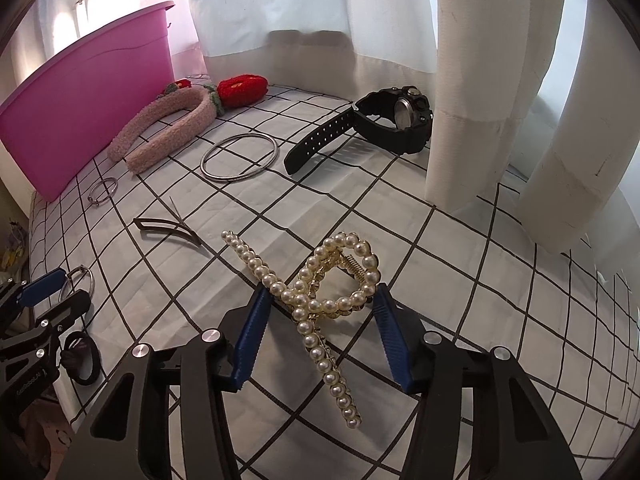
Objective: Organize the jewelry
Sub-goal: 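Close left tool on the silver bangle while right tool grips the pearl claw clip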
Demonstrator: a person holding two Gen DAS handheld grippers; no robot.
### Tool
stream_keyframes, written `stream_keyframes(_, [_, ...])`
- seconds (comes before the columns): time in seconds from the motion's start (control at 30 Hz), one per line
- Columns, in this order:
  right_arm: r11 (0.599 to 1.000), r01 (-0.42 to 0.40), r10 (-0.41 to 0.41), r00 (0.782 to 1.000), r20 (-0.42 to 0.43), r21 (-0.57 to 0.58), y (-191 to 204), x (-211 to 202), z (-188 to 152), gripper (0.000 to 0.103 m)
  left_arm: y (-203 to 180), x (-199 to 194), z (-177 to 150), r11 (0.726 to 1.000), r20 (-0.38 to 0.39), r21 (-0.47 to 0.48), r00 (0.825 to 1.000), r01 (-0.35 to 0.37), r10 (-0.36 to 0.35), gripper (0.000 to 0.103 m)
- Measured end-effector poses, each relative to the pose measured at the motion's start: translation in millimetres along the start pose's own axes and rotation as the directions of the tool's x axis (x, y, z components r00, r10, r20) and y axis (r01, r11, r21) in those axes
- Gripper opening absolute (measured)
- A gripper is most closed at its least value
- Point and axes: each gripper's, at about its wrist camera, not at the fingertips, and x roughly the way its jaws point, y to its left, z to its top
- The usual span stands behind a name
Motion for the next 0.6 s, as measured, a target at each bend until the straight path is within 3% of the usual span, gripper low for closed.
stream_keyframes(0.6, [0.999, -0.028, 0.027, 0.998, 0.051, 0.023, -2, -33, 8, 0.051, 10, -28, 20, 0.999, 0.044, -0.038, 0.999, -0.006, 0.008, 0.047])
